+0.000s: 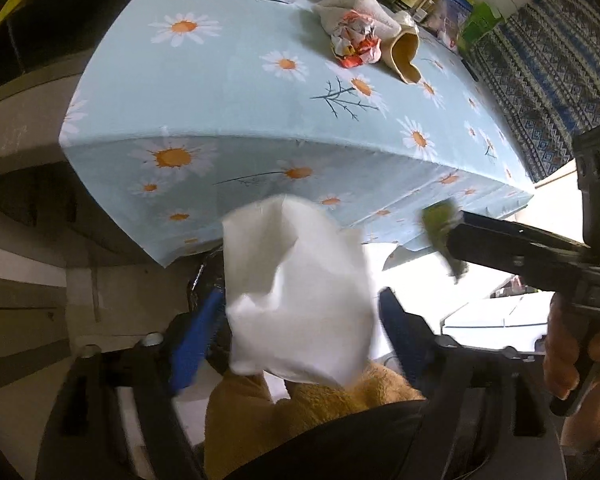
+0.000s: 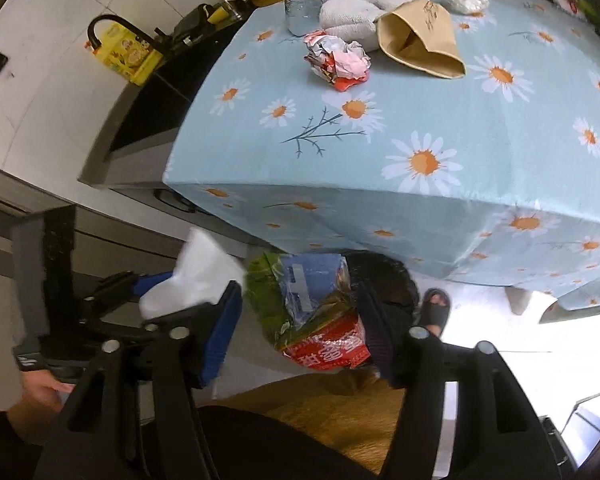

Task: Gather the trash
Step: 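Carry tissue and snack bag down to the bin and open both grippers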

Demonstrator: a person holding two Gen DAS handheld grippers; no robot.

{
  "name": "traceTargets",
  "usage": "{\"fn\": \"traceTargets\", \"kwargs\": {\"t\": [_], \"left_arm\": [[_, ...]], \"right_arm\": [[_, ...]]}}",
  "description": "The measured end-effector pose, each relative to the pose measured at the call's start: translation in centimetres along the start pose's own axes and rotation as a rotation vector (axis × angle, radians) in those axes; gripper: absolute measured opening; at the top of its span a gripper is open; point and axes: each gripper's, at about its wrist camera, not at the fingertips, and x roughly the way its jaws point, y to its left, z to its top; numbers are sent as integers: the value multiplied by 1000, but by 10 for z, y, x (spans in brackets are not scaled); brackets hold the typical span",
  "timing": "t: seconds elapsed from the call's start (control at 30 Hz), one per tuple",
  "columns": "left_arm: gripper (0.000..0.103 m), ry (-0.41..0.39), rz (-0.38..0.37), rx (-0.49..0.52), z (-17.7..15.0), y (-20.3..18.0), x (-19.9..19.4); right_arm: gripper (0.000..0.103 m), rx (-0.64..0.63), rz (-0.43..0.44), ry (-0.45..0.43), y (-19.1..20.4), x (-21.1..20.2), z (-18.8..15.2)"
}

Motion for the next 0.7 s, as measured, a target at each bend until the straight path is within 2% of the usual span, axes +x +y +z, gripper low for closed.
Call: {"fn": "traceTargets", "kwargs": {"t": [0.23, 0.53, 0.7], "left_arm": [[87, 36, 26, -37, -7, 14, 11], [87, 21, 31, -57, 0, 15, 7], [87, -13, 19, -58, 8, 12, -4]], "right_arm": [[69, 36, 17, -8, -11, -10, 5], [69, 25, 22, -16, -12, -15, 9], [69, 16, 10, -47, -17, -26, 17]]}}
